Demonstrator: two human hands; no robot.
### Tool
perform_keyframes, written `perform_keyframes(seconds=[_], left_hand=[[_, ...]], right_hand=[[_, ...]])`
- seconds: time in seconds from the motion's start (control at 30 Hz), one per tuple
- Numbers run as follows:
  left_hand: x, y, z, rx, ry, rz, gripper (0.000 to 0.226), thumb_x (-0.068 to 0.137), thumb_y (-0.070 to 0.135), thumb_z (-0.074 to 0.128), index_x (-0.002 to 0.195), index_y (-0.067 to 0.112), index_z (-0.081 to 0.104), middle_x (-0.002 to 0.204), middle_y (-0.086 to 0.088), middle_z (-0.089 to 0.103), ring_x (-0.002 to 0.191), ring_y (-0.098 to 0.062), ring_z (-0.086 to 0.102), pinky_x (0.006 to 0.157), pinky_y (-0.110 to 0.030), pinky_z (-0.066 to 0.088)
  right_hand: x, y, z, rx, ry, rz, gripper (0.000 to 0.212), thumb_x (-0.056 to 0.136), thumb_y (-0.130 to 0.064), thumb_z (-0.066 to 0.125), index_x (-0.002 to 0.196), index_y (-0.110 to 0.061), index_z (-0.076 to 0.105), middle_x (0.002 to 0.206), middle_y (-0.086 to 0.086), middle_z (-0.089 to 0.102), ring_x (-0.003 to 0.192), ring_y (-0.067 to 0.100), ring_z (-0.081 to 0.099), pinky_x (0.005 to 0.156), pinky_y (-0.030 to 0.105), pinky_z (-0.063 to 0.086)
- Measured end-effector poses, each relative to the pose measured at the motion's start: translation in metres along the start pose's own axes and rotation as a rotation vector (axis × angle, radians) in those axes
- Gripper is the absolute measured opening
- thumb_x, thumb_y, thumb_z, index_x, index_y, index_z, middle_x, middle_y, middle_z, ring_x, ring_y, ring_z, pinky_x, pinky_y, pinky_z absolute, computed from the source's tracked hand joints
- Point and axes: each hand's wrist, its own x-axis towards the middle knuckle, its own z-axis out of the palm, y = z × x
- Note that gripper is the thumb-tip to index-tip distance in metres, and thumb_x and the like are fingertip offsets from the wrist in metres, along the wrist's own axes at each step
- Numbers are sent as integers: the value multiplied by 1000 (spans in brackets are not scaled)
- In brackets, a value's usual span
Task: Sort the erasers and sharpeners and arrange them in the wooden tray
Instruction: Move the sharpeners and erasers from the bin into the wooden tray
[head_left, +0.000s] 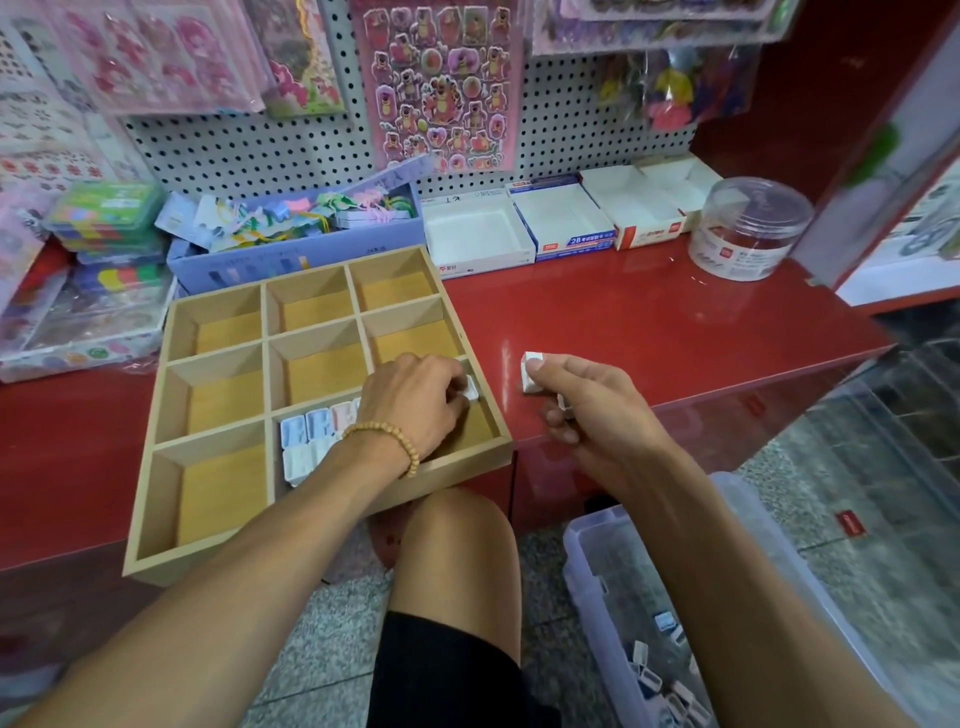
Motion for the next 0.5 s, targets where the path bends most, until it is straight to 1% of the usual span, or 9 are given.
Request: perform_keyframes(seconds=[0.1,0.17,0.2,0.23,0.3,0.33,0.4,0.43,0.5], left_hand=[[0,0,1,0,28,-13,17,91,32,63,105,24,71,96,3,74,94,-19,67,79,-36,56],[-2,0,-2,7,100,-7,16,93,34,59,100,26,71,90,5,74,85,-19,67,70,-32,54],[-4,1,-5,-35,154,-8,17,94,33,56,97,26,71,87,5,73,81,-19,66,67,-30,51],[-6,2,-10,-122,202,-12,18,95,32,55,94,24,71,85,6,73,78,-18,65,65,-28,48],[-9,4,-21,-419,241,1,13,91,30,61,93,23,72,86,9,70,79,-11,63,66,-25,46],[-11,6,-27,-532,213,33,13,87,32,67,96,23,71,87,11,68,79,-7,62,67,-19,44],[-15,8,-35,-589,114,116,29,77,36,78,104,26,71,91,13,66,81,-3,60,67,-14,44],[-16,8,-37,-561,87,153,34,74,34,81,105,26,71,92,13,65,82,-4,60,69,-17,47],[-18,8,-39,-528,107,187,35,72,26,84,105,24,72,90,14,63,84,-8,60,77,-29,51]], right_hand=[[-4,-4,-4,-24,-66,20,21,102,-14,53,92,2,63,57,-4,55,44,4,38,39,17,24],[-6,-4,-5,-59,-131,39,30,105,-18,46,94,2,65,49,-5,49,40,4,34,41,19,23],[-6,-3,-5,-80,-152,41,33,106,-20,44,96,1,67,48,-4,46,40,5,32,42,20,22],[-6,-3,-4,-102,-163,41,34,106,-20,43,99,1,68,47,-4,44,39,5,30,43,20,20],[-6,-5,0,-127,-176,42,35,107,-19,40,101,1,69,45,-7,45,38,4,29,43,22,16],[-7,-6,3,-120,-187,40,35,107,-18,40,97,-3,69,44,-8,46,37,4,28,43,22,15],[-9,-9,10,-81,-222,28,35,107,-17,41,84,-11,66,44,-7,46,36,3,28,39,19,15],[-10,-10,14,-65,-240,20,34,107,-17,41,81,-11,63,44,-7,46,36,2,28,37,18,15],[-10,-11,21,-59,-249,9,34,106,-19,44,78,-7,59,46,-4,46,35,3,29,36,17,15]])
